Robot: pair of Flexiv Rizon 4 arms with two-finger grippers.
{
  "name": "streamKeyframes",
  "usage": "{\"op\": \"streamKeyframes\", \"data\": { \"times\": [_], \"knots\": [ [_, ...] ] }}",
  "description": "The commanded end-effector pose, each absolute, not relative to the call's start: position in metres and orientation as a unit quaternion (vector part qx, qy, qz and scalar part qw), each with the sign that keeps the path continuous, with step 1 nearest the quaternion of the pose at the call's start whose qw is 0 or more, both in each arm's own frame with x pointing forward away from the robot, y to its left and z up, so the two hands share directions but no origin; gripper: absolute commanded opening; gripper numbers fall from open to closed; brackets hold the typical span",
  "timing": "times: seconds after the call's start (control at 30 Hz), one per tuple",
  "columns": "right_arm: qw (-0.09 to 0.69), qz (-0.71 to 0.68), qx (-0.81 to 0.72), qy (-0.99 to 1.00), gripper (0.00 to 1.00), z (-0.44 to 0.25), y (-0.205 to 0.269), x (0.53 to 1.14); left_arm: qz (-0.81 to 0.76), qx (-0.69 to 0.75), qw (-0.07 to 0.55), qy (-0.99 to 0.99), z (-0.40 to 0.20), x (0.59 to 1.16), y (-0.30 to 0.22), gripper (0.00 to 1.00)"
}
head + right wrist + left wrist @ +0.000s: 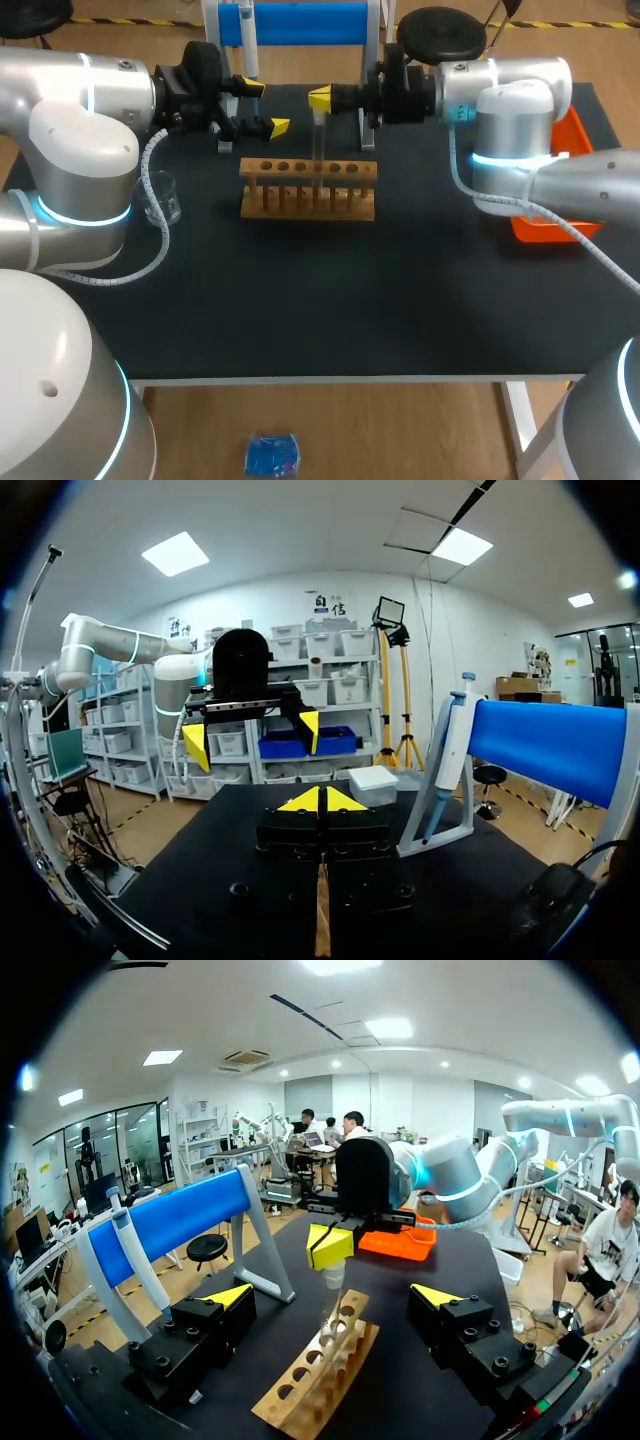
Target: Invert the test tube, pick up the pipette, mount the tip to pipette, aspirate from beaker and dispense into the tube, eject the tip, return the pipette, and cap with the stopper.
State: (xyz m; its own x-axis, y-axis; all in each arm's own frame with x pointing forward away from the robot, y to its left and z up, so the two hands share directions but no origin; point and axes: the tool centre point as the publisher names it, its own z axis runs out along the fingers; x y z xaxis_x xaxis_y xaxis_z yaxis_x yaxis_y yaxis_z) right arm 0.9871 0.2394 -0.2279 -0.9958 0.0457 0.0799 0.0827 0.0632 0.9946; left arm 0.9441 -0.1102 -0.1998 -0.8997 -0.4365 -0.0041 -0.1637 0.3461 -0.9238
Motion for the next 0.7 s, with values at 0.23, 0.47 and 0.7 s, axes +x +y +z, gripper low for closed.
{"op": "streamKeyframes", "data": {
  "times": [0.23, 0.47, 0.7],
  "knots": [
    [-0.022, -0.690, -0.024, -0.723, 0.00, -0.205, 0.236, 0.990, -0.541, -0.185, 0.125, 0.811, -0.200, 0.944, -0.110, 1.00],
    [-0.055, -0.669, 0.006, -0.741, 1.00, -0.177, 0.228, 0.991, -0.541, -0.185, 0.125, 0.811, -0.200, 0.944, -0.110, 1.00],
    [-0.084, -0.619, 0.041, -0.780, 1.00, -0.165, 0.210, 0.989, -0.541, -0.185, 0.125, 0.811, -0.200, 0.944, -0.110, 1.00]
  ]
}}
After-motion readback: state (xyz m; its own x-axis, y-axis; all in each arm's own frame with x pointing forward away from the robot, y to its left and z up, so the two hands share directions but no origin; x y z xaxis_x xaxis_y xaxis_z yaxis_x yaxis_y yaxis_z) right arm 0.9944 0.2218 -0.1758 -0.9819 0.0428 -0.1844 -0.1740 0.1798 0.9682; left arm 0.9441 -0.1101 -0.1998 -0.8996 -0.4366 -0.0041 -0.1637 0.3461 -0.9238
